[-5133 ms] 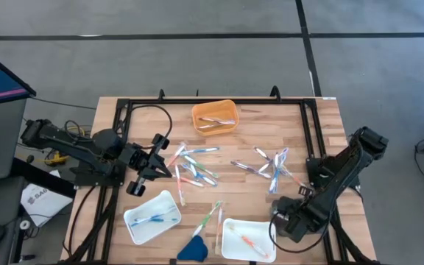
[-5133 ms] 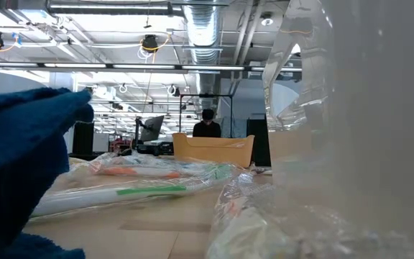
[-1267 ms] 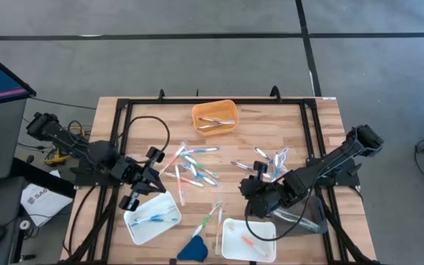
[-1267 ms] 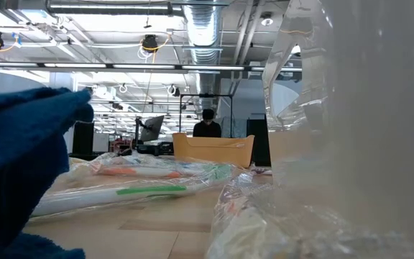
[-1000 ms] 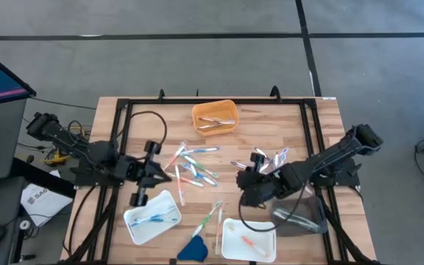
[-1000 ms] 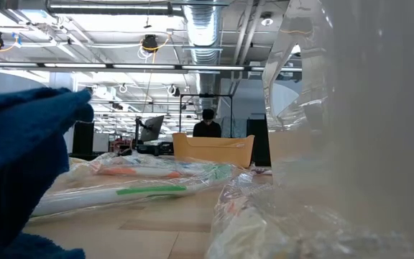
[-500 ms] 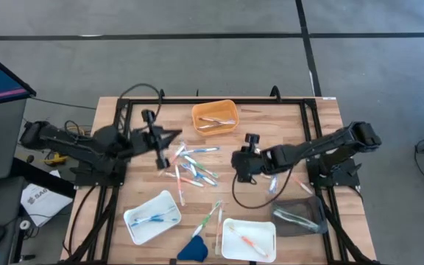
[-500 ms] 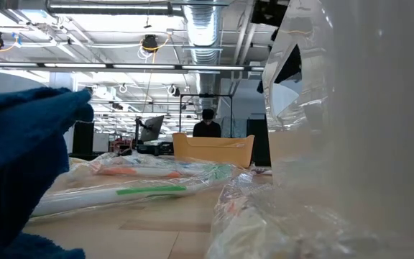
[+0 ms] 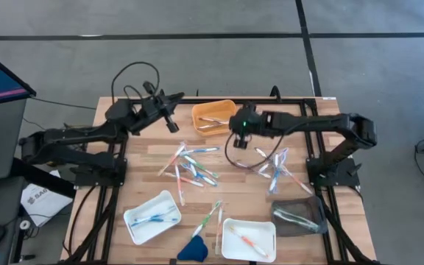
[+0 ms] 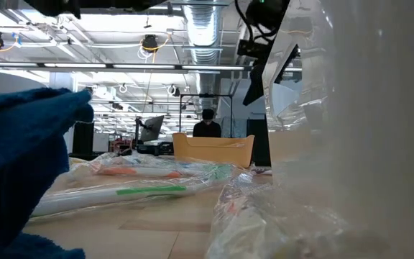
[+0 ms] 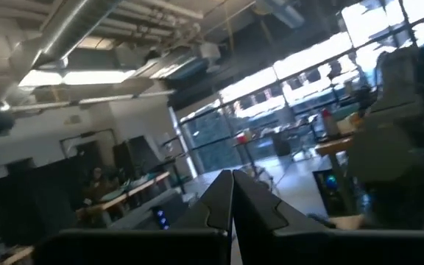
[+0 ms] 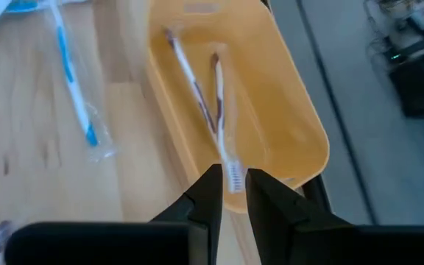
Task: Pick & Place Toothbrushes
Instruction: Put the purple toothbrush into the yellow bin
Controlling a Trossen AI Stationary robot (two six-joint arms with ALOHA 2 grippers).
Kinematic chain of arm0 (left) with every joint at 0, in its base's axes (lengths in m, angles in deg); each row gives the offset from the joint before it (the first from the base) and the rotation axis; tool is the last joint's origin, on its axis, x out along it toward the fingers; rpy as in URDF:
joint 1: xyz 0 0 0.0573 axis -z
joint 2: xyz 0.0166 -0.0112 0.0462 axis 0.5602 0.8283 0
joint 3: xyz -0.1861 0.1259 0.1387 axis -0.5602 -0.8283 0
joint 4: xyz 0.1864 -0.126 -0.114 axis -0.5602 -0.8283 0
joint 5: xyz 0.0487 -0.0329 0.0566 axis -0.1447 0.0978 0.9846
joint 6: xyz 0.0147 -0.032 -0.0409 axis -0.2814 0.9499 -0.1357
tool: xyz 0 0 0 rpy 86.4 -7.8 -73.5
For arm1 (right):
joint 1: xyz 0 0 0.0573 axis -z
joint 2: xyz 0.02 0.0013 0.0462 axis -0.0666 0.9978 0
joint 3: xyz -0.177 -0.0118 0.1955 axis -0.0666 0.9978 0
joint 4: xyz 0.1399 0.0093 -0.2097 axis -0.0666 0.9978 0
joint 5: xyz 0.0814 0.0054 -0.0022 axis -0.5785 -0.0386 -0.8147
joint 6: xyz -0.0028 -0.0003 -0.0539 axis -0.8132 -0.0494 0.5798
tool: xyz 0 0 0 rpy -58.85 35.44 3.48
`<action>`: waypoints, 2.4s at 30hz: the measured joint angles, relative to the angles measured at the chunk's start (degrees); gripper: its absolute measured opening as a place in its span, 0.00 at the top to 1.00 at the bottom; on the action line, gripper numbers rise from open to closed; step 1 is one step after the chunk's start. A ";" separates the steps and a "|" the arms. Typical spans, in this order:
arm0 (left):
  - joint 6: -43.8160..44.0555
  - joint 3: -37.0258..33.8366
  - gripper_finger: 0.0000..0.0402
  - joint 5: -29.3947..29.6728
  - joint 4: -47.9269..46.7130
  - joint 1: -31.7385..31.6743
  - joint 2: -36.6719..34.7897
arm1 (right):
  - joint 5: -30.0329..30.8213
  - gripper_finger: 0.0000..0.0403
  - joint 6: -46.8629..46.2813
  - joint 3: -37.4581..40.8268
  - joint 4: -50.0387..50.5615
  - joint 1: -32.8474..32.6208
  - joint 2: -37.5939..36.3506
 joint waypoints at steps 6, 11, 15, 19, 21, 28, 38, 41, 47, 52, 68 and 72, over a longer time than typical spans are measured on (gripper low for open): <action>0.34 0.00 1.00 -6.89 6.74 -3.13 4.13 | -7.64 0.86 -0.23 0.00 0.84 5.73 0.00; 0.34 0.00 1.00 -6.96 7.91 -3.61 4.87 | -14.26 0.86 -0.24 0.00 1.48 6.11 0.00; 0.56 0.00 1.00 -6.99 7.88 -3.06 4.87 | -19.93 0.86 -0.24 0.00 1.77 5.18 0.09; 0.54 -0.02 1.00 -6.99 7.84 -2.29 4.87 | -25.61 0.86 0.64 0.00 0.62 3.04 0.22; 0.54 -0.02 1.00 -7.01 7.80 -2.25 4.86 | -25.94 0.86 0.69 0.00 -0.22 1.74 0.22; 0.55 -0.02 1.00 -7.00 7.80 -2.25 4.87 | -25.91 0.86 1.29 0.00 -3.22 -0.73 0.22; 0.56 -0.04 1.00 -7.00 7.76 -2.25 4.87 | -25.76 0.86 -3.20 -0.02 8.87 -1.21 0.22; 0.56 -0.04 1.00 -7.01 7.75 -2.25 4.87 | -25.77 0.86 -5.76 -0.01 14.26 -1.21 0.22; 2.85 -0.04 1.00 -7.01 7.73 -2.19 4.85 | -25.78 0.86 -11.21 3.01 16.37 -1.53 0.22; 5.05 -0.04 1.00 -7.01 7.73 -2.13 4.85 | -25.78 0.86 -17.11 6.40 18.07 -1.79 0.22; 5.62 -0.07 1.00 -7.01 7.71 2.91 4.85 | -21.62 0.67 -24.86 11.91 18.20 -7.46 0.24; 5.59 -0.07 1.00 -7.05 7.71 3.10 4.85 | -21.08 0.55 -26.73 11.91 18.23 -8.24 0.24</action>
